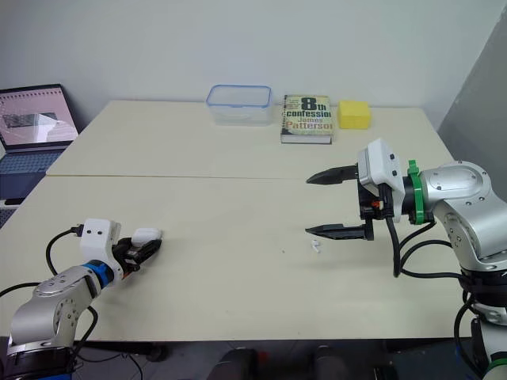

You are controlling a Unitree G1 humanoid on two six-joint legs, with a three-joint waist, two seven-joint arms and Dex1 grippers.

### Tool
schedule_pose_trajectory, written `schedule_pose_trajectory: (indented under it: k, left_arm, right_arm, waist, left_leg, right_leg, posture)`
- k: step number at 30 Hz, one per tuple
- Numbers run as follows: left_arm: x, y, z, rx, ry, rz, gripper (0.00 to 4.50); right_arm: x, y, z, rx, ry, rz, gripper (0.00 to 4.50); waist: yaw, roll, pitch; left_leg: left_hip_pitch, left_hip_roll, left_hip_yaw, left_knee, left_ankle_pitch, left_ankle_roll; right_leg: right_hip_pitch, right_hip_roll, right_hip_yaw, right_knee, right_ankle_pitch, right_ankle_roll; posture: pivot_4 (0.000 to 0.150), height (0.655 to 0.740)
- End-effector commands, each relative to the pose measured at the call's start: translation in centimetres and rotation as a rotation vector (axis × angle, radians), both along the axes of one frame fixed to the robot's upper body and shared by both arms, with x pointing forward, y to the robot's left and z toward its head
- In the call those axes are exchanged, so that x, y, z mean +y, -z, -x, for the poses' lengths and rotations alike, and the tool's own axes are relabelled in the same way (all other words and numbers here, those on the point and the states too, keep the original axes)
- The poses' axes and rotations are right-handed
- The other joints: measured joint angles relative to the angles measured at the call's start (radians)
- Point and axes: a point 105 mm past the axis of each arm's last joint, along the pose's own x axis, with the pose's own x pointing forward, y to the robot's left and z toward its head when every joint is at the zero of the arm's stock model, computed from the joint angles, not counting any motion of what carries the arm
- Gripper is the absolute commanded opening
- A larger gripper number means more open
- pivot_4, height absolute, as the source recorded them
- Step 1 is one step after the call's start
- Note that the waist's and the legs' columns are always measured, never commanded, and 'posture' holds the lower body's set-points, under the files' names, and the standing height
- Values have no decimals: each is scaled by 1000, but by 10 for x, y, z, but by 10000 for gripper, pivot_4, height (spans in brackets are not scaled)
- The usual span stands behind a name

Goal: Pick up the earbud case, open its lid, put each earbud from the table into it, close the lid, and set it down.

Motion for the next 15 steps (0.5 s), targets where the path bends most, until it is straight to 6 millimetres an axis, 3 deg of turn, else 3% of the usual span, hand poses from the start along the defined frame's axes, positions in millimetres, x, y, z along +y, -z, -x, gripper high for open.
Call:
schedule_pose_trajectory:
  k: [1, 3, 6, 11, 15]
  left_arm:
    - [-7, 18, 8, 65, 44, 5, 27463]
    - [-10, 14, 6, 34, 72, -8, 27463]
    - [-34, -5, 2, -73, 224, -28, 27463]
    - [-110, -33, 13, -258, 670, -24, 27463]
    - [-159, -45, 23, -395, 923, -66, 27463]
  right_arm:
    - [2, -9, 3, -35, -13, -16, 45000]
    - [1, -9, 3, -37, -5, -18, 45000]
    - [-2, -8, 1, -28, 36, -30, 45000]
    - [-17, 3, -3, 88, 180, -71, 45000]
    - [-20, 15, -8, 250, 321, -110, 45000]
  waist:
    - [0, 0, 0]
    - [0, 0, 0]
    - [1, 0, 0]
    - [16, -2, 1]
    - [16, -2, 1]
  left_leg:
    - [0, 0, 0, 0, 0, 0]
    - [0, 0, 0, 0, 0, 0]
    - [-1, 0, 0, 0, 0, 0]
    - [-3, -1, -1, 0, 0, 0]
    - [-4, -1, 0, 0, 0, 0]
  right_leg:
    - [0, 0, 0, 0, 0, 0]
    - [0, 0, 0, 0, 0, 0]
    - [0, 0, 0, 0, 1, -1]
    - [-1, -1, -1, -2, 3, -4]
    - [-2, -1, 0, -2, 3, -5]
  posture:
    - [1500, 7377]
    - [1500, 7377]
    - [1500, 7377]
    - [1500, 7377]
    - [1500, 7377]
